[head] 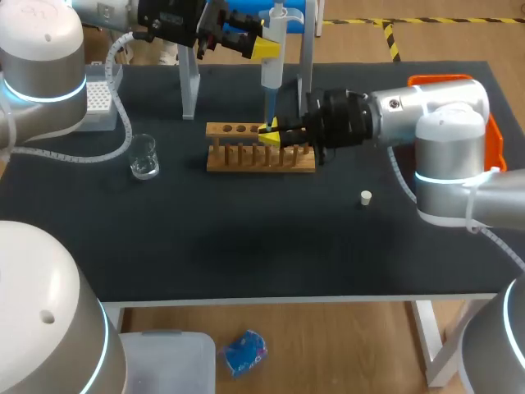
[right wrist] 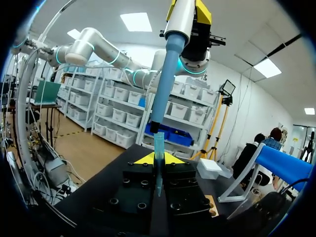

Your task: Invert the test tube, pick up the pipette, mount the tip to pipette, aspirate from beaker and dispense into the tube, eject the tip, return the pipette, and cap with the stopper.

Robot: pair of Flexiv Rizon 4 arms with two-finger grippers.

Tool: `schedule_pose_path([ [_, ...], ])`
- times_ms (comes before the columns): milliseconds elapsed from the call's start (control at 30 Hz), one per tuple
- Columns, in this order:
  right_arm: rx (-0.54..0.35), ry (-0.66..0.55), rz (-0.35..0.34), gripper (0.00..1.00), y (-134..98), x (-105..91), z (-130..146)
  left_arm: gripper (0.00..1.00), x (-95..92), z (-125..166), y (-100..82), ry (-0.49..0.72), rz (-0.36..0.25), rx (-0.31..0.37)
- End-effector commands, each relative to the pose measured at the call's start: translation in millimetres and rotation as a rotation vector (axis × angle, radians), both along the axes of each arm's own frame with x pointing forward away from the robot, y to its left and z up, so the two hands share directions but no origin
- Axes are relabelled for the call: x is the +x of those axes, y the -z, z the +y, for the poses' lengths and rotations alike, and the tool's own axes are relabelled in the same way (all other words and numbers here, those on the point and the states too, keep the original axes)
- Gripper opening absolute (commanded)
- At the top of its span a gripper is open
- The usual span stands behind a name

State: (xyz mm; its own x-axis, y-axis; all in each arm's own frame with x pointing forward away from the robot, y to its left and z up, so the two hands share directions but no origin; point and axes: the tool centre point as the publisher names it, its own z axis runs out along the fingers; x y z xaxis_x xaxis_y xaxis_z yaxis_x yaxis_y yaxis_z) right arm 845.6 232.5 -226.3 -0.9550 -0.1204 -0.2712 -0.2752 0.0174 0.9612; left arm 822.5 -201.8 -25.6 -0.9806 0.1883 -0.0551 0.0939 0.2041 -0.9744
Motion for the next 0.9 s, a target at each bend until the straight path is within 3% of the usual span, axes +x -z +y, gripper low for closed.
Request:
schedule_pose_path([
  [33,0.008,-0.010,0.033,0.00,1,0.8,-1,0.00,-0.2,0,0.2,-0.001,0.000,0.002],
  [633,0.033,-0.063,0.244,0.00,-10,-6.2,3,0.00,-0.2,0,0.2,-0.001,0.000,0.002],
  [900,0.021,-0.064,0.253,0.00,-13,-9.8,3,0.00,-0.2,0,0.2,-0.001,0.000,0.002],
])
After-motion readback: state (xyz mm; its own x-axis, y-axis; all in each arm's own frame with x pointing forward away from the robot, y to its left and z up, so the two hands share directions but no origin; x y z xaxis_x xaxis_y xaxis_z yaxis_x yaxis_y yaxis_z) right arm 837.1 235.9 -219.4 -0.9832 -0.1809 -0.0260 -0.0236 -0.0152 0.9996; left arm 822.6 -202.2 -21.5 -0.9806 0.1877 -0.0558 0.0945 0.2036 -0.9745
